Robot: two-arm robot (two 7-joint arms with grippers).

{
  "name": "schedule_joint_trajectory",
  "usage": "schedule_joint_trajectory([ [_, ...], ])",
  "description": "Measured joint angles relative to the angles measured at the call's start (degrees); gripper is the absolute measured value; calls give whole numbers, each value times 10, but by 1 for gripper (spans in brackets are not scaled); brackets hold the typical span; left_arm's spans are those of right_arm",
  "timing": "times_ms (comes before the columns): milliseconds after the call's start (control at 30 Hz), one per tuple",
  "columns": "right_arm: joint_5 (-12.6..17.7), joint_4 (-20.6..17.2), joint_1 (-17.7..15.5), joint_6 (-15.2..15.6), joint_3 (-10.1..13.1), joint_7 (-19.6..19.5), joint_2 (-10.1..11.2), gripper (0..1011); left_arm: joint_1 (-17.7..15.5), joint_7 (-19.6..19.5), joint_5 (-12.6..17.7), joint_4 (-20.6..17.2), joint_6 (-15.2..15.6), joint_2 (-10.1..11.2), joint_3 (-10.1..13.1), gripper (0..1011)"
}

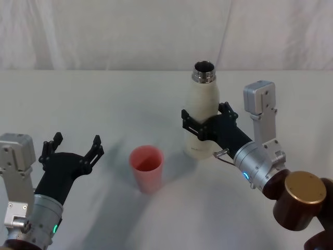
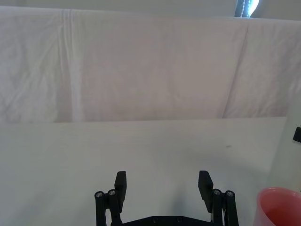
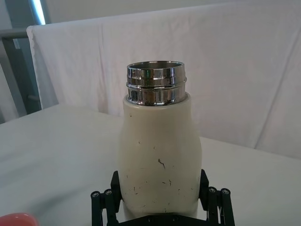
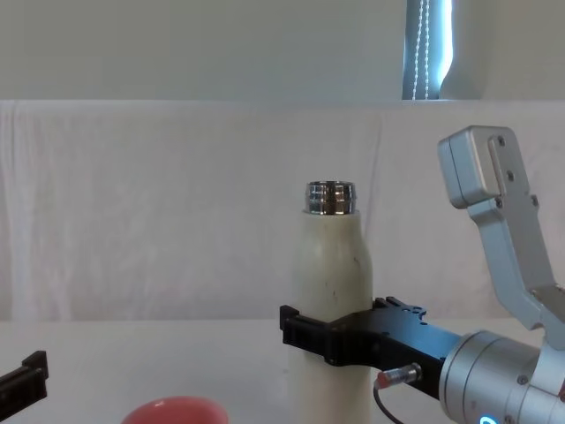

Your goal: Grasp the thermos with one hand and pour water into the cup lid.

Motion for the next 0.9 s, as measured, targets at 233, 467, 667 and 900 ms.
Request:
schedule_joint_trajectory([
  [233,-1,0,2,4,-2,0,1,960,0,0,0,0,0,0,0,1001],
  [467,-3,0,4,5,-3,0,2,960,0,0,0,0,0,0,0,1001],
  [667,-4,1,4,4,-3,0,2,960,0,0,0,0,0,0,0,1001],
  [900,-1,2,3,0,-1,0,2,960,0,0,0,0,0,0,0,1001],
])
